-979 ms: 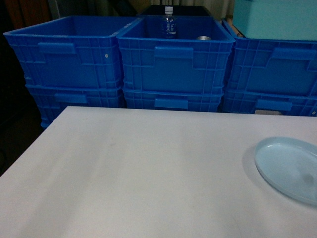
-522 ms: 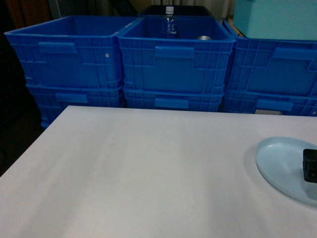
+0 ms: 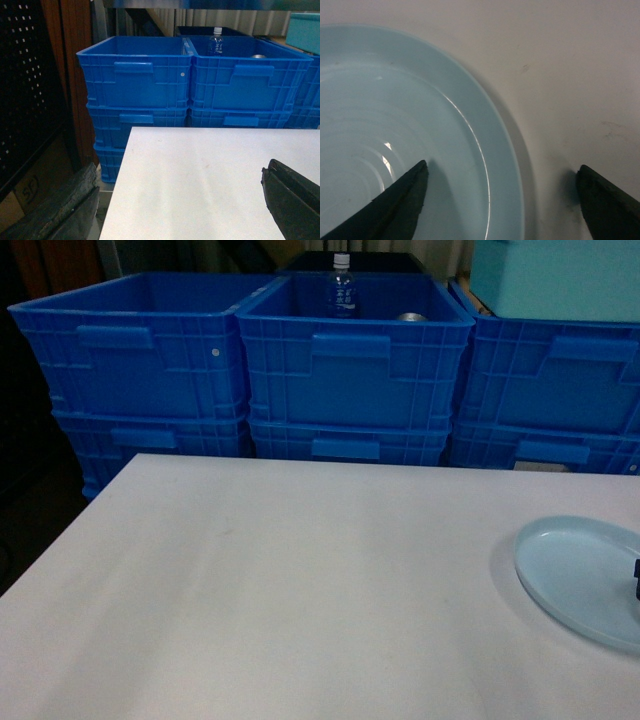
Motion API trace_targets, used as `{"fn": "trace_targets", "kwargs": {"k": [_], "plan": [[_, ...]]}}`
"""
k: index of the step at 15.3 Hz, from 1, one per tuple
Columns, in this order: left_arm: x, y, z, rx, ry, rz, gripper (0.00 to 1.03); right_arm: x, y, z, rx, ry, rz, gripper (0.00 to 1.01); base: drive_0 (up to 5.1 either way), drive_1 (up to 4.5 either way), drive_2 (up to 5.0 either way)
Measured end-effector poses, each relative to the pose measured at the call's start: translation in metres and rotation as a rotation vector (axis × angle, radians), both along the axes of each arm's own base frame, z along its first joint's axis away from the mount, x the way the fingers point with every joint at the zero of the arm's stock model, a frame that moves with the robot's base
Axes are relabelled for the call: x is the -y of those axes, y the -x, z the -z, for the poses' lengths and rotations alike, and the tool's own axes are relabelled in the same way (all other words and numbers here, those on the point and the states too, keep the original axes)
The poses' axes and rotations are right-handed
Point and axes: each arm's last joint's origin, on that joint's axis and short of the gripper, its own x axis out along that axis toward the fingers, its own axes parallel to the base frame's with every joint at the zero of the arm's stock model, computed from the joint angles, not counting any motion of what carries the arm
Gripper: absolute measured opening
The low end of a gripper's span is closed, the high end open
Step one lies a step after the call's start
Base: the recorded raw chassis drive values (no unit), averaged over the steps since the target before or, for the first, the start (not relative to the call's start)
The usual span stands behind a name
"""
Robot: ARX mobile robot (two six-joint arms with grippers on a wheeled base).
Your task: Place blue tray on left shelf second layer neatly
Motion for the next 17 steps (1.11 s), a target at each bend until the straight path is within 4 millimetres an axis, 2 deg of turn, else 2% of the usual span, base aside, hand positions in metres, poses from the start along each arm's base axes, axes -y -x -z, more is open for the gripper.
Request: {"fn": "trace_targets", "kwargs": {"k": [3,4,9,15,17], "plan": [[0.0,0.0,0.0,0.0,0.0,0.0,0.98,-0.008,0.0,0.0,0.0,0.008,-0.017,0.6,0.0,0.0,0.0],[0.0,0.0,0.0,0.0,0.0,0.0,0.98,-0.012,0.0,-0.001,-0.005,0.009,-0.027,0.48,0.0,0.0,0.0],[0.0,0.0,0.0,0.0,0.0,0.0,0.98,-0.014,0.007,-0.006,-0.014,0.034,-0.005,0.03,0.0,0.0,0.0],[0.0,0.0,0.0,0.0,0.0,0.0,0.98,-0.016,0.019,-0.005,0.007,0.015,-0.014,0.02,0.0,0.0,0.0],[0.0,0.0,0.0,0.0,0.0,0.0,0.98,-0.021,0.03,-0.006,0.039,0.013,-0.038,0.02,0.0,0.0,0.0]]}}
